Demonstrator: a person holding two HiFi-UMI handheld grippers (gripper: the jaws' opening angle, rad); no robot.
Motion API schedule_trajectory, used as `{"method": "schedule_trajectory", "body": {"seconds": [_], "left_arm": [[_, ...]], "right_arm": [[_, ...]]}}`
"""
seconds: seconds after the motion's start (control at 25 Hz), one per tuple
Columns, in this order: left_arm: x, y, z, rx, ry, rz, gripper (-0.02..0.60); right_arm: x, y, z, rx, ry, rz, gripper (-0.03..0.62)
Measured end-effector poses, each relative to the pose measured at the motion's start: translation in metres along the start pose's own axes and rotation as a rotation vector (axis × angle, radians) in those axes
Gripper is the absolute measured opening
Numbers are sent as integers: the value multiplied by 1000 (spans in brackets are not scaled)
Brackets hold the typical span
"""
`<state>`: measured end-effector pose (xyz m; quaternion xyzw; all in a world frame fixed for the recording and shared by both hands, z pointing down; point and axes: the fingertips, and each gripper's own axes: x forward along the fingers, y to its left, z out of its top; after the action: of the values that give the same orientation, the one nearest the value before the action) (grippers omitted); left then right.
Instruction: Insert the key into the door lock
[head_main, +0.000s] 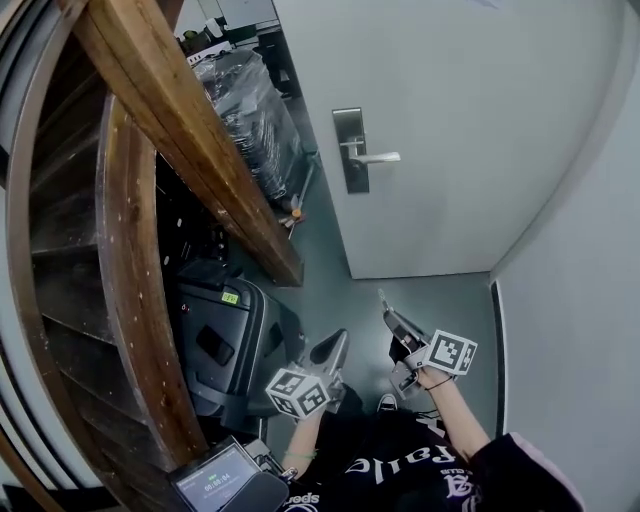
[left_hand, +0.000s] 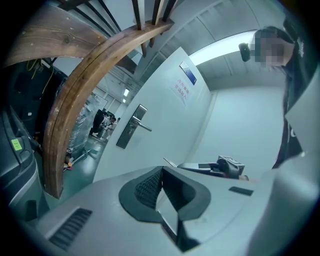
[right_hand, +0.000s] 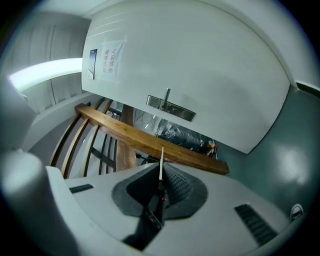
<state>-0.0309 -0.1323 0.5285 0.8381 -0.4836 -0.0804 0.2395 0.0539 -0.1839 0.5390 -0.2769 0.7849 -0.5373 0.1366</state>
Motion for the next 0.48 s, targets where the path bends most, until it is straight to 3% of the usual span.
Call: {"method": "schedule_trajectory", "body": {"seconds": [0.24,0.48], "left_arm": [[41,47,29,4,7,-23,5],[91,100,72,55,53,-102,5]], "right_arm": [[55,-11,38,26,-34,8,37],[126,-27,80,33,-95,-57,37]]}}
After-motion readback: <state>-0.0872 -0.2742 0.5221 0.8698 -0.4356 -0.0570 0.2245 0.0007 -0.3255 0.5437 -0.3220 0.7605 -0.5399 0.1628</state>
